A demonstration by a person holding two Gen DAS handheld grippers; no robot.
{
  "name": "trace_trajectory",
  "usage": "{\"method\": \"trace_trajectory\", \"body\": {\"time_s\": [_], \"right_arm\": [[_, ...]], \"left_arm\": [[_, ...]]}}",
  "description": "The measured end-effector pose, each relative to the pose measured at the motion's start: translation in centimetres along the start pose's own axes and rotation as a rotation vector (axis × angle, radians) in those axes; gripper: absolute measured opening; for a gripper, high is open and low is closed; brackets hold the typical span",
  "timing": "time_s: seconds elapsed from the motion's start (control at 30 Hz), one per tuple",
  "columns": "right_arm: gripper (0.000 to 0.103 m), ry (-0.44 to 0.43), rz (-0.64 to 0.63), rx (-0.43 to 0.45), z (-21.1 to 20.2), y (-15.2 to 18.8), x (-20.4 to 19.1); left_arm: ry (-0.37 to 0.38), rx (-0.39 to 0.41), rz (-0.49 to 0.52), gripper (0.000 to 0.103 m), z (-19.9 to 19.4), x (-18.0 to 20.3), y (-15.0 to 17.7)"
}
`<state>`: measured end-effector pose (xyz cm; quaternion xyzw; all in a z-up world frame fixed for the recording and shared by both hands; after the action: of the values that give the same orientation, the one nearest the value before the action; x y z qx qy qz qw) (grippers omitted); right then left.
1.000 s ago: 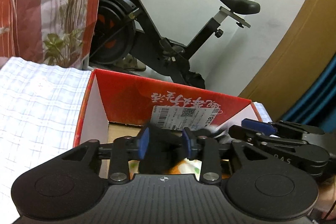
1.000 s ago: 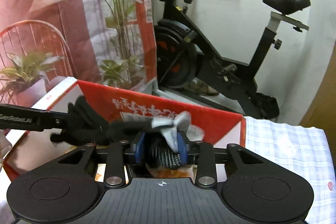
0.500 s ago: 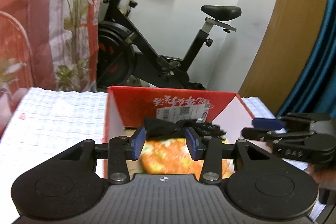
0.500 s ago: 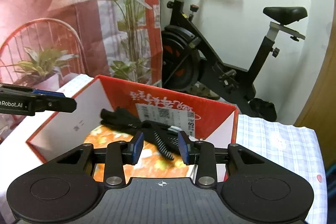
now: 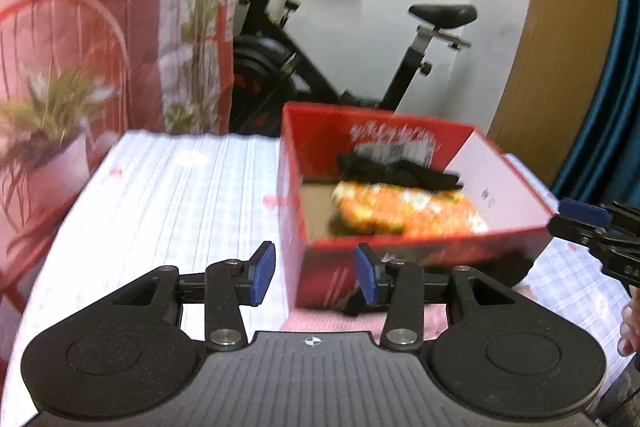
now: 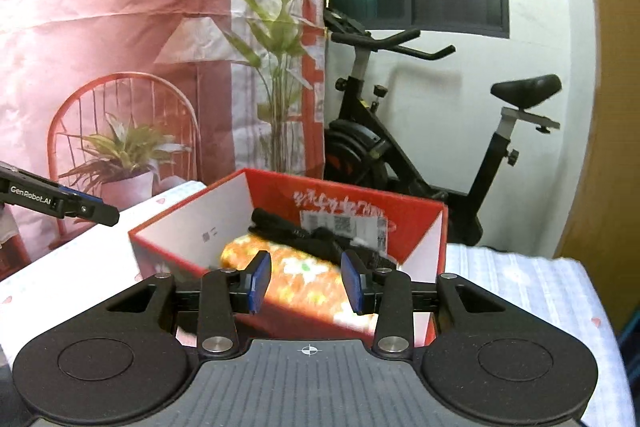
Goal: Organize soft objects
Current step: 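Lower the left tool onto the pink knitted cloth and pinch it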
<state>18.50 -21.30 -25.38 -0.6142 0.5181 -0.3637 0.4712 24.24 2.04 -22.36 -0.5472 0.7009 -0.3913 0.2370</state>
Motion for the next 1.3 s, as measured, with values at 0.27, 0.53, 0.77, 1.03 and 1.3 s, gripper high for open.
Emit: {"method": "trace_trajectory", "body": {"time_s": [0.27, 0.53, 0.77, 1.03, 1.3], "right_arm": [[0.038, 0.026, 0.123, -0.093, -0.1, 6.6, 0.7], [0.043, 0.094, 0.287, -0.133, 1.5, 11.3, 2.1], [0.045, 0.095, 0.353, -0.179, 2.3, 14.2, 1.8], [0.045, 0.083, 0.388, -0.184, 1.9, 14.7, 2.0], [0.008, 0.032, 0.340, -0.171, 1.1, 14.1, 0.9]], "left_arm": [[-0.003, -0.094, -0.097, 0.053, 3.7, -1.2, 4.3], [-0.011, -0.149, -0.170, 0.054, 6.4, -1.4, 6.7], [0.002, -0.132, -0.104, 0.031, 5.7, -0.1, 6.9], [0.029, -0.070, -0.006, 0.009, 3.0, 2.2, 5.4], [0.080, -0.043, -0.032, 0.008, -0.2, 3.8, 6.1]]}}
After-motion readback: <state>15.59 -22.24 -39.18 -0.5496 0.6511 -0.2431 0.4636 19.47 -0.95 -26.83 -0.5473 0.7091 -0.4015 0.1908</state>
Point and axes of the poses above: each gripper's, at about its wrist camera, not at the fingertips, and z roughly the way its jaws point, x to its right, y to its underside, the point moved 8 cm from there along z, roughly the way its jaws point, and after that the axes turned 3 degrees about x, right-handed, at the moved point
